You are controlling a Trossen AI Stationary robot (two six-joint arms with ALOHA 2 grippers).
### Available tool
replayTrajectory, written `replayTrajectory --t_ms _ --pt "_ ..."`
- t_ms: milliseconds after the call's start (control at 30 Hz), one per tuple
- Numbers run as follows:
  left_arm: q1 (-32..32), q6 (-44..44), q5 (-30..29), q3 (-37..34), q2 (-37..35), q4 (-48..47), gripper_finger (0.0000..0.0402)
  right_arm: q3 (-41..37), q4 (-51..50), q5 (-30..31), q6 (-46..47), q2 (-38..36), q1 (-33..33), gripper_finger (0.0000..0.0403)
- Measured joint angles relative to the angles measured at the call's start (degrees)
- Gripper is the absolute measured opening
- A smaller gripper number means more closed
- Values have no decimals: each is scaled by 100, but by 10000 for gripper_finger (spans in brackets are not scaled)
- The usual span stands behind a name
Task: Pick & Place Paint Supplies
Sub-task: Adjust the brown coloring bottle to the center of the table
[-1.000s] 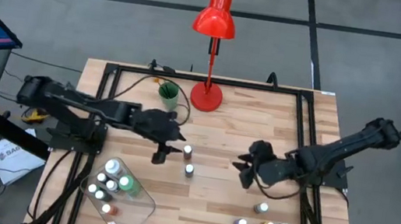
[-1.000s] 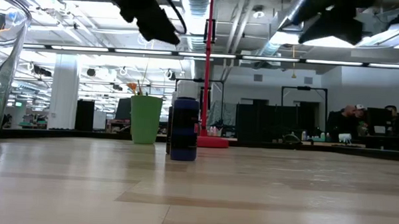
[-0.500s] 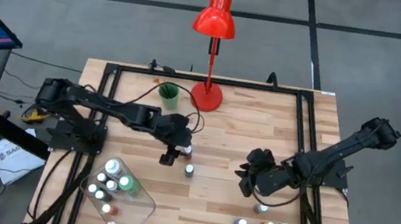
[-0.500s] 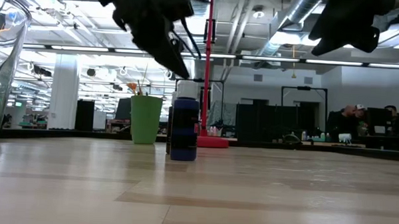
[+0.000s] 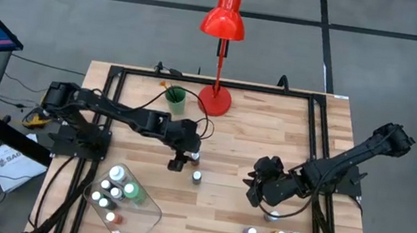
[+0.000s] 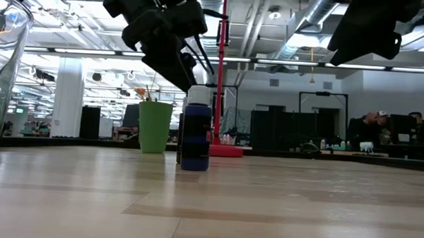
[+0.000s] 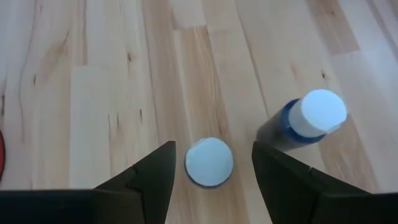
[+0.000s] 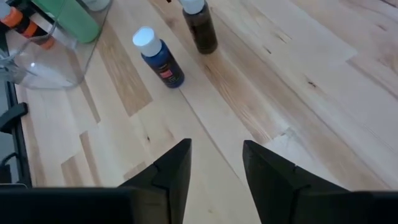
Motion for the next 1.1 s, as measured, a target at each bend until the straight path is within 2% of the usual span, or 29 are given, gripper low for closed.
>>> replayTrajectory --t_ms 300,567,700,967,1100 --pt "-11 0 0 -243 6 322 202 0 -9 28 -179 0 -16 137" --pt "-39 -2 2 -254 295 612 197 0 7 37 -190 -4 -15 136" --pt "-39 -15 -1 -256 212 595 175 0 -8 39 -189 -4 -15 133" --pt "-11 -17 -5 -239 148 693 96 0 -10 44 -176 -4 -15 133" --pt "-13 -19 2 -241 160 657 83 0 -12 44 -176 -4 -15 133"
